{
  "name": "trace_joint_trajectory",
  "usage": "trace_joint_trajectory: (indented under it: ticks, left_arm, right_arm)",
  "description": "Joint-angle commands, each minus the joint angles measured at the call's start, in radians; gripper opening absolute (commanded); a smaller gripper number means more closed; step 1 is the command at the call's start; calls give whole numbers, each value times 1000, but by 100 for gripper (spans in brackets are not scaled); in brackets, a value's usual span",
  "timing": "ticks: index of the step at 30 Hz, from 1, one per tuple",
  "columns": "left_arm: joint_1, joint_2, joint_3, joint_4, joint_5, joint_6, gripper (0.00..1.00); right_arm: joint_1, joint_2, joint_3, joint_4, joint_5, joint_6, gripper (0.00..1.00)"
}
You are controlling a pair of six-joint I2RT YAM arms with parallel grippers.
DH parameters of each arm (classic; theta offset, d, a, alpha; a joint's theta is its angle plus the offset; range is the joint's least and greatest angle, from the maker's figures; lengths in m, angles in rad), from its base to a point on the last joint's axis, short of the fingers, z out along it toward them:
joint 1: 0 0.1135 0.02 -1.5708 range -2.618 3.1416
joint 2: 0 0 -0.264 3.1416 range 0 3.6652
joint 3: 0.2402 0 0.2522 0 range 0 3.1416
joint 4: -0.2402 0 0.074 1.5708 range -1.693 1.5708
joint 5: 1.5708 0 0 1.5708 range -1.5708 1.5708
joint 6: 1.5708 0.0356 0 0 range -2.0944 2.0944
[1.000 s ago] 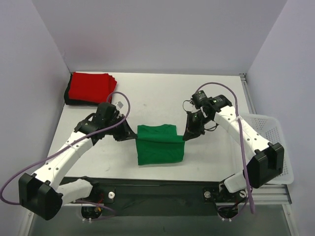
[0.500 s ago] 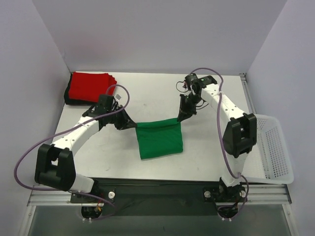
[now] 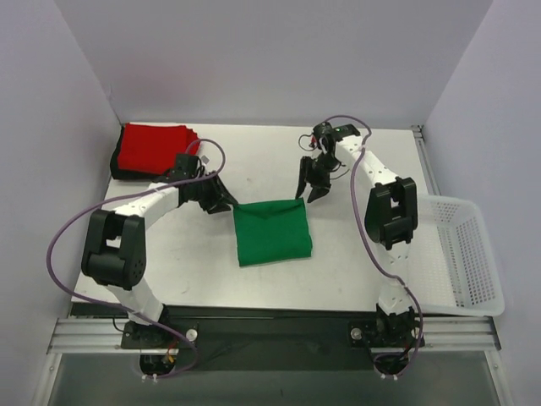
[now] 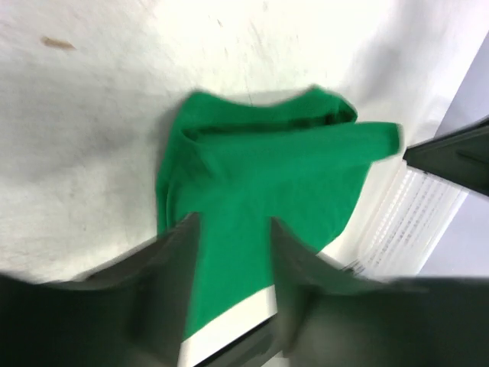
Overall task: Fold and stack the t-shirts
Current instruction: Fold the long partially folded tshirt into a neat square
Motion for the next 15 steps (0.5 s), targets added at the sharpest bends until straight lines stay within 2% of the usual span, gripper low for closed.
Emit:
trace_joint_trajectory:
  ticks: [1, 3, 4, 7, 15]
  left_arm:
    - [26, 28, 79, 25, -45, 32, 57]
    - [29, 9, 84, 15, -69, 40, 67]
    - [29, 0, 83, 10, -88, 52, 70]
    - [29, -41, 46, 24, -95, 66, 74]
    - [29, -175, -150, 137, -68, 65, 74]
  right_arm:
    - [-20, 27, 85, -37, -24, -30, 51]
    - [-21, 19, 102, -35, -21, -38, 65]
    - [-20, 6, 107, -37, -17, -41, 67]
    - [-20, -40, 89, -33, -7, -52, 68]
    - [28, -201, -94, 14, -27, -47, 66]
